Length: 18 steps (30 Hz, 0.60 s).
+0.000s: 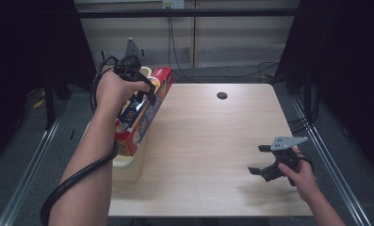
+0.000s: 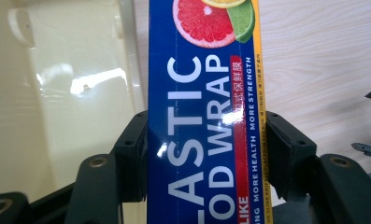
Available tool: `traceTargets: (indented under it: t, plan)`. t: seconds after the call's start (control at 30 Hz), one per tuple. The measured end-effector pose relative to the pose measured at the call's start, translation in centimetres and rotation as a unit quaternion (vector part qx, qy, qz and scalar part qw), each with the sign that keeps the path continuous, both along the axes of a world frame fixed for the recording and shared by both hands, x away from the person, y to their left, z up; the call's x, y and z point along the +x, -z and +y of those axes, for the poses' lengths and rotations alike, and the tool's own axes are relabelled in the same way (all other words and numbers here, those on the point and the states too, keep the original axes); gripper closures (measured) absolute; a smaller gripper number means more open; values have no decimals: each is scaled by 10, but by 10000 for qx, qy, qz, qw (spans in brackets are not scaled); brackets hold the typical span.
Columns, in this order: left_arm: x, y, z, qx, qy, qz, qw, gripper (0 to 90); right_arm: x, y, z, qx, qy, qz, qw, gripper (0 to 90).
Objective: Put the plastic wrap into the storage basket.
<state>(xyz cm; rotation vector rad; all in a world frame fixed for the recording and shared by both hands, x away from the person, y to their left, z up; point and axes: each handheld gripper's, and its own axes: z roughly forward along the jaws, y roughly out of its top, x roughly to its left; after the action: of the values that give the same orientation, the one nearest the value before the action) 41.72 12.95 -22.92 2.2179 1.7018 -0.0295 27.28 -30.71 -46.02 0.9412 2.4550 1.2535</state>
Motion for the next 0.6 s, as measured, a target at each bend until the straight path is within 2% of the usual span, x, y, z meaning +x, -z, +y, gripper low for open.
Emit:
traceTargets:
  t: [0.17, 0.47, 0.6]
  plan:
    - [-1, -4, 8, 50, -61, -37, 10000, 414, 0, 0, 0, -2, -3, 16, 10000, 17]
    - [-3, -4, 20, -85, -171, 15, 9998, 414, 0, 0, 0, -11, 19, 6, 10000, 17]
    - [-4, -9, 20, -105, -170, -27, 9998, 414, 0, 1, 0, 4, 5, 22, 10000, 17]
